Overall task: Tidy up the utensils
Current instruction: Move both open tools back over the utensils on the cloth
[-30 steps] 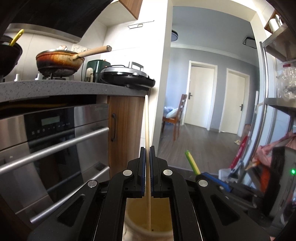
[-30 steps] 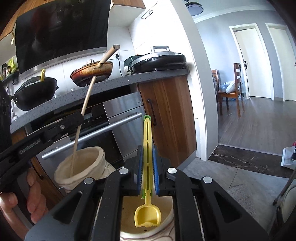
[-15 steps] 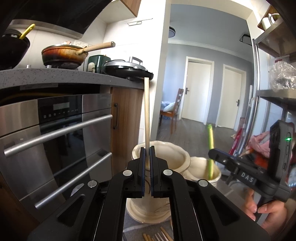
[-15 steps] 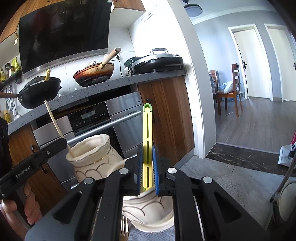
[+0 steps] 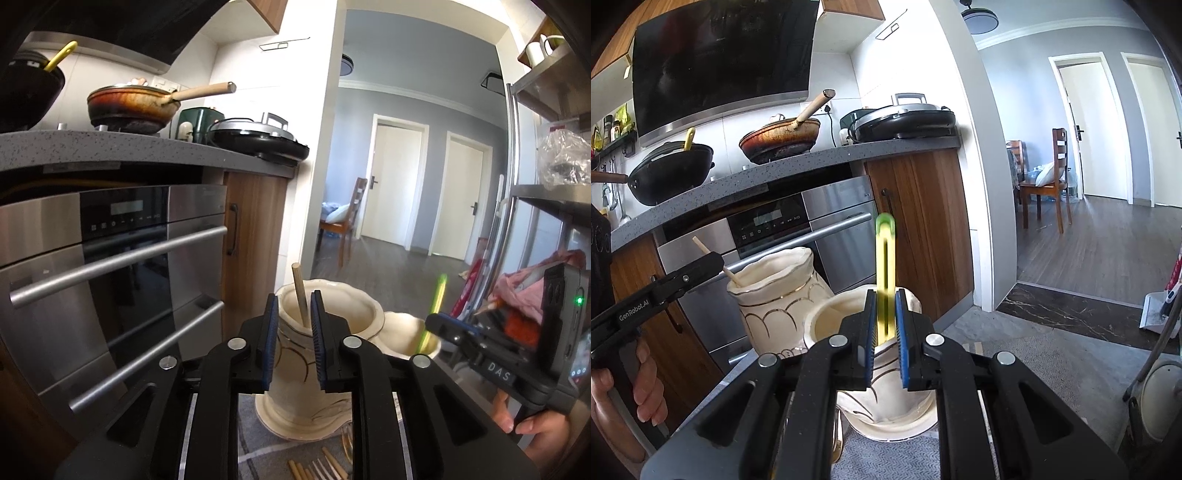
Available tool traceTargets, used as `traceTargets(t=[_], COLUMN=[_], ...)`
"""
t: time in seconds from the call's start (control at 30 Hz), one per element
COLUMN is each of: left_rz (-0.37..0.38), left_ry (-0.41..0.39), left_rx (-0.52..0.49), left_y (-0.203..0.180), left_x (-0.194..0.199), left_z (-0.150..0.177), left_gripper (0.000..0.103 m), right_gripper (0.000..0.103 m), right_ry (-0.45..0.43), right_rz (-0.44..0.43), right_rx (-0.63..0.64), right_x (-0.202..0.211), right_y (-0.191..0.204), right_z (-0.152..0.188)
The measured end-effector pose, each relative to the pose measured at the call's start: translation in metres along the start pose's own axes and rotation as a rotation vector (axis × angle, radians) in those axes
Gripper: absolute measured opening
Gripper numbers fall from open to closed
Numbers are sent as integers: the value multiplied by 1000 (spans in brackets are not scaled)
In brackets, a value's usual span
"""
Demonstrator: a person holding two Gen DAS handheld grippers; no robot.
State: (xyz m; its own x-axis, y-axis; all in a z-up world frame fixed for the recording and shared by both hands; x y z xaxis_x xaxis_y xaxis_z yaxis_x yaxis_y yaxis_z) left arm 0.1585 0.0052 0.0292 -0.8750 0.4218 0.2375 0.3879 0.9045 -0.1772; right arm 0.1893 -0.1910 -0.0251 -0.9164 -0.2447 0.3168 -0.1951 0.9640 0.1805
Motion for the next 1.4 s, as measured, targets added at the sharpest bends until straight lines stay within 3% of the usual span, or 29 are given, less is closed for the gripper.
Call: traceTargets(t=[0.1, 0.23, 0.37, 0.43, 0.5, 0.7, 0.97, 1.23, 1.4], left_rz=[1, -4, -13, -17, -32, -87, -122, -129, -134], left_ry=[6, 5, -2, 3, 10, 29, 134, 270, 372], left_rx=[-5, -11, -18, -8, 4, 29, 118, 68, 91], left_y=[-1, -2, -5, -5, -4, 3, 17, -1, -1], left_x=[1, 3, 12, 18, 26, 50, 73, 75, 71], left_z=[1, 1, 2, 6, 12, 31, 63, 100, 122], left_gripper=[24, 29, 48, 57, 72, 91, 92, 92, 92], right_gripper=[37, 46, 65, 87, 97, 98, 98, 98, 98], right_ry=[-4, -18, -9, -12, -18, -31, 48, 176, 239], right_rz=[3, 22, 37, 45, 55, 73, 81, 58, 43], right_rx=[-19, -31, -58, -63, -72, -106, -65, 44, 97], right_x=[1, 5, 13, 19, 26, 45, 56, 58, 61], right_y=[-4, -9, -16, -18, -21, -30, -27, -6, 1], right_z=[-1, -5, -8, -9, -8, -8, 13, 59, 83])
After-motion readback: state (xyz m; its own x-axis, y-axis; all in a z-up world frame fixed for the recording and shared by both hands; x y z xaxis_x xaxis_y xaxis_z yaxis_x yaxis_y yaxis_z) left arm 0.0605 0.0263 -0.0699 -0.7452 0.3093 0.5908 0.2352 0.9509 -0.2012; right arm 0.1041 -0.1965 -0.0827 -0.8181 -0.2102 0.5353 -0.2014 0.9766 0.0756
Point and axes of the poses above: each gripper's, at about its wrist camera, not at the fingertips, and x roughly against the way its jaws point, y to its left, z to its underside, the point moved 6 cm from there along -x, roughly the way its jaws point, and after that the axes turned 13 degrees about z, right-handed, at the moved point
